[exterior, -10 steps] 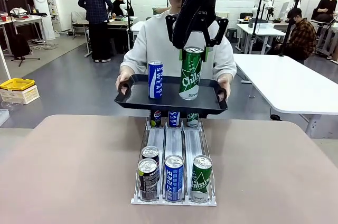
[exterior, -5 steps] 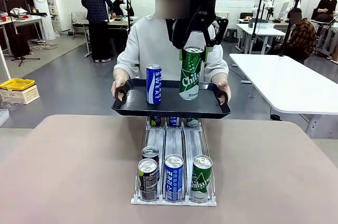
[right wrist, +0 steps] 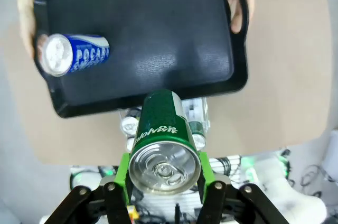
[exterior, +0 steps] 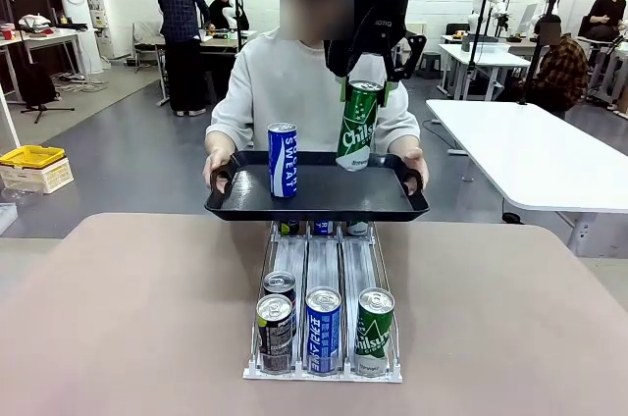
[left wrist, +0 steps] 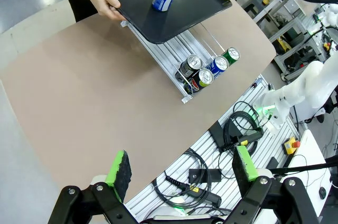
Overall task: Retrieve and hand over the desired beverage to the person.
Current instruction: Place the picked can on the Handle tray extended by the person.
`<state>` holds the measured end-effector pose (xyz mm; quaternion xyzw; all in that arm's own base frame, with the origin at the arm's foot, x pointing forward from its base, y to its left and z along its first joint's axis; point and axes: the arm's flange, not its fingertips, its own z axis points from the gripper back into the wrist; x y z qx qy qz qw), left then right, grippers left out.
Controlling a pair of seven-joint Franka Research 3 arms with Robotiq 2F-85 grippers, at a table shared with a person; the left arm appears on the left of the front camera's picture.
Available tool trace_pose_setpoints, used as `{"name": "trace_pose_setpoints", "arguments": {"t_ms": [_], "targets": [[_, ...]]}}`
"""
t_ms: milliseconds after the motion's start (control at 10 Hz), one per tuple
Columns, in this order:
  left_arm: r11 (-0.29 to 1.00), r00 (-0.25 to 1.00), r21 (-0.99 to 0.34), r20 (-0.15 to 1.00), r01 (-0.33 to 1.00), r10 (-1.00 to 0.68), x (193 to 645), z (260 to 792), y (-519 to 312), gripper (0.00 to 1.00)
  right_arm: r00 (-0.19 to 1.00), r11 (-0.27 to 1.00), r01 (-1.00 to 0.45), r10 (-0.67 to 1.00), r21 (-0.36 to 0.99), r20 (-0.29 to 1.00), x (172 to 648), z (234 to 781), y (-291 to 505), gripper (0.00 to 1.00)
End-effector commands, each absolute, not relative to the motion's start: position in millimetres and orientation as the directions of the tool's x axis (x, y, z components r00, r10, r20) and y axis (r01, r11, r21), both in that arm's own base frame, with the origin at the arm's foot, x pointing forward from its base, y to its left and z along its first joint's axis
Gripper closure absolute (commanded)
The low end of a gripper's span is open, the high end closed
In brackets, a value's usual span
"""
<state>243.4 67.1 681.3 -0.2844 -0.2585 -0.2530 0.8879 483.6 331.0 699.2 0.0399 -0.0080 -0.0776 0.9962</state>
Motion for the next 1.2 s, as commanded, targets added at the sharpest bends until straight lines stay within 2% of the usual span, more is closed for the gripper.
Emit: {"name": "trace_pose_setpoints", "arguments": {"t_ms": [0, 400, 700, 800, 1100], "targets": [[0.705, 0.73, -0.371, 0.613, 0.604, -0.302, 244, 681, 67, 0.0, 0.989, 0.986, 0.15, -0.149, 0.077, -0.023, 513, 715, 337, 0.42], [0.705, 0.73, -0.371, 0.613, 0.604, -0.302, 244, 681, 67, 0.0, 0.988, 0.986, 0.155, -0.155, -0.052, 0.007, 565, 680, 334, 0.42], [0.705, 0.73, -0.371, 0.613, 0.604, -0.302, 244, 681, 67, 0.0, 0.991, 0.989, 0.128, -0.13, -0.073, -0.021, 600, 643, 331, 0.42], [0.705, 0.73, -0.371, 0.613, 0.604, -0.302, 244, 681, 67, 0.0, 0.992, 0.989, 0.124, -0.124, -0.074, 0.006, 609, 633, 329, 0.42], [0.705, 0.73, -0.371, 0.613, 0.604, -0.302, 244, 681, 67, 0.0, 0.993, 0.99, 0.117, -0.119, -0.078, -0.017, 618, 614, 327, 0.42]]}}
